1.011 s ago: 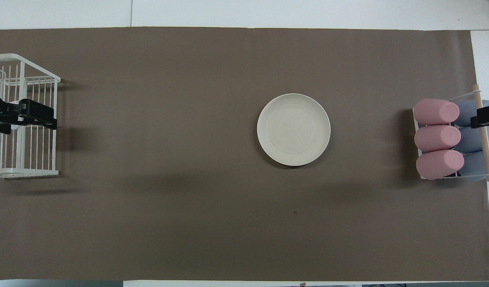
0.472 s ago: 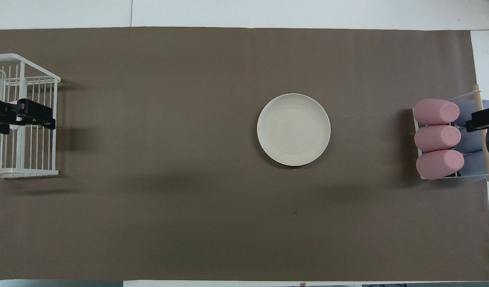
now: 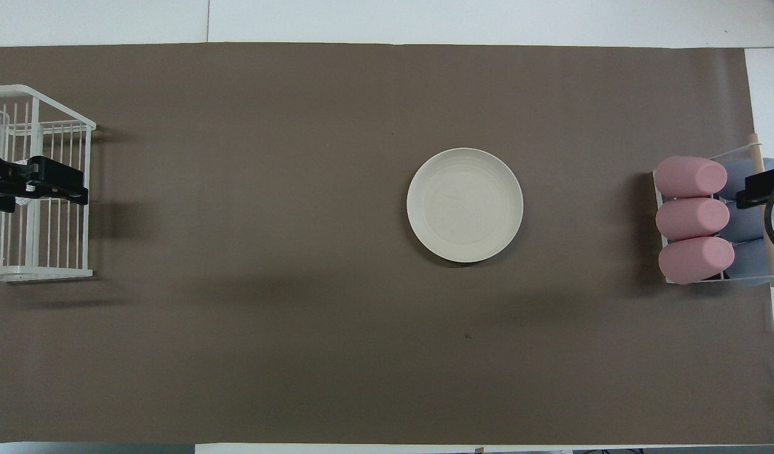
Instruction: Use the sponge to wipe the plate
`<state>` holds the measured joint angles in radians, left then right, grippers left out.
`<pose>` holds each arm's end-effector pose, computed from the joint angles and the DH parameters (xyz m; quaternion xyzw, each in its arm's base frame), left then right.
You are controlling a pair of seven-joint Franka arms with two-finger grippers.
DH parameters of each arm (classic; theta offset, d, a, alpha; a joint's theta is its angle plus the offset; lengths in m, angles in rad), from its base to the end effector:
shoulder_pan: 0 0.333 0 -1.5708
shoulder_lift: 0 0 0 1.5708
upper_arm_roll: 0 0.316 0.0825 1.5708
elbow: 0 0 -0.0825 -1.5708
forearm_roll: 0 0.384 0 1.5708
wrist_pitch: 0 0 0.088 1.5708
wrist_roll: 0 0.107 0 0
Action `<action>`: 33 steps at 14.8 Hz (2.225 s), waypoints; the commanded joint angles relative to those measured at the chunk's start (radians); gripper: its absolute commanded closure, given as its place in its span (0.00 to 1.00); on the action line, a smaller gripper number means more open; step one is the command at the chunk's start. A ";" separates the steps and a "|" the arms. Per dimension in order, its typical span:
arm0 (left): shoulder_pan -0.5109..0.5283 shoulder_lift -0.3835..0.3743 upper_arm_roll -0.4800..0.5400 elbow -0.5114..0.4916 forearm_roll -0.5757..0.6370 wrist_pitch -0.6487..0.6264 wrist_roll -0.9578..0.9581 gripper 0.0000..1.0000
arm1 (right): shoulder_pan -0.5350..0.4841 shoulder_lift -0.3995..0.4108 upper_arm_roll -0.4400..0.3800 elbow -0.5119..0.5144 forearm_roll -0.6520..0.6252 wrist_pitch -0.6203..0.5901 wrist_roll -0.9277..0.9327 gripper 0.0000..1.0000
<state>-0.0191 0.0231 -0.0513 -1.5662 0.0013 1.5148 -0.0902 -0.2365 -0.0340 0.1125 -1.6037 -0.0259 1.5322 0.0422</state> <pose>0.5537 -0.0386 0.6092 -0.9993 -0.0099 0.0371 0.0030 0.5352 -0.0685 0.6242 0.9962 -0.0833 -0.0194 0.0141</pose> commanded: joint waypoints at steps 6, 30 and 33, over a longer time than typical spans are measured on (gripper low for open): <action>-0.061 -0.037 0.001 -0.156 0.239 0.077 -0.013 0.00 | 0.043 -0.024 0.016 -0.033 0.010 -0.004 0.543 0.00; -0.142 0.304 0.001 -0.173 0.979 0.079 -0.304 0.31 | 0.141 -0.044 0.024 -0.051 0.083 -0.064 1.509 0.00; -0.139 0.304 0.001 -0.170 0.979 0.079 -0.301 0.54 | 0.193 -0.044 0.024 -0.044 0.084 -0.089 1.551 0.00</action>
<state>-0.1523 0.3244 -0.0564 -1.7459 0.9671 1.6114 -0.3799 -0.0749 -0.0562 0.1372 -1.6303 0.0460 1.4547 1.5417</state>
